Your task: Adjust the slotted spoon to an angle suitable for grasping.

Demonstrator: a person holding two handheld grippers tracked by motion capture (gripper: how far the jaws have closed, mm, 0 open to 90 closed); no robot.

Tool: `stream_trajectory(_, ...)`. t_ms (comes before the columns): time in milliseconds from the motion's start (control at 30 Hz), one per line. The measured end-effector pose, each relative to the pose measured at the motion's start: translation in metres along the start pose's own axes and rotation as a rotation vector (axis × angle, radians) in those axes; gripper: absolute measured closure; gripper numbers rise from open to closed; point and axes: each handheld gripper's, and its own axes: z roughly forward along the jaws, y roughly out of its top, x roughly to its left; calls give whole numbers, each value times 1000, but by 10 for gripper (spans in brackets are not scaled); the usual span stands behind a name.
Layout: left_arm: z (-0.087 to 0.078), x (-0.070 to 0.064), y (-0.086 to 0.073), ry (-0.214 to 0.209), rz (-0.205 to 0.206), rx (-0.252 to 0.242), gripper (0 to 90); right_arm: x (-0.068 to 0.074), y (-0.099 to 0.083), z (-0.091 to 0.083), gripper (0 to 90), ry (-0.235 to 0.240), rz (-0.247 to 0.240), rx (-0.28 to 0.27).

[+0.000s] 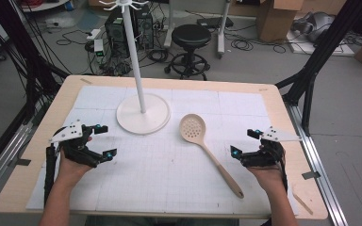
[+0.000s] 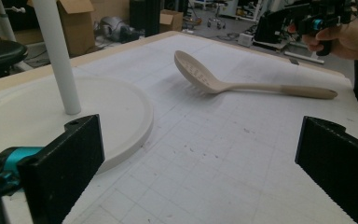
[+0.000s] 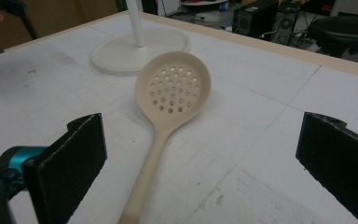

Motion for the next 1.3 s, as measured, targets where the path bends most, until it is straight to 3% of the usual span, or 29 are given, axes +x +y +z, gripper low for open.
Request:
stream_trajectory(333,7,2,-1,-13,-3,35,17,0,0,0,7,-6,-7,11)
stream_trajectory(600,6,0,0,-15,4,36,17,8,6,3,8,-1,-23,24)
stream_trajectory(867,5,-1,0,-16,4,35,17,20,2,22,21,27,-70,131)
stream_trajectory(1100,6,-1,0,-17,10,40,16,25,-3,34,57,25,-75,214)
stream_trajectory(1167,7,-1,0,-16,5,41,17,26,-5,38,133,30,-86,250)
stream_trajectory(1300,7,-1,-1,-21,4,42,17,28,-7,43,157,27,-90,292)
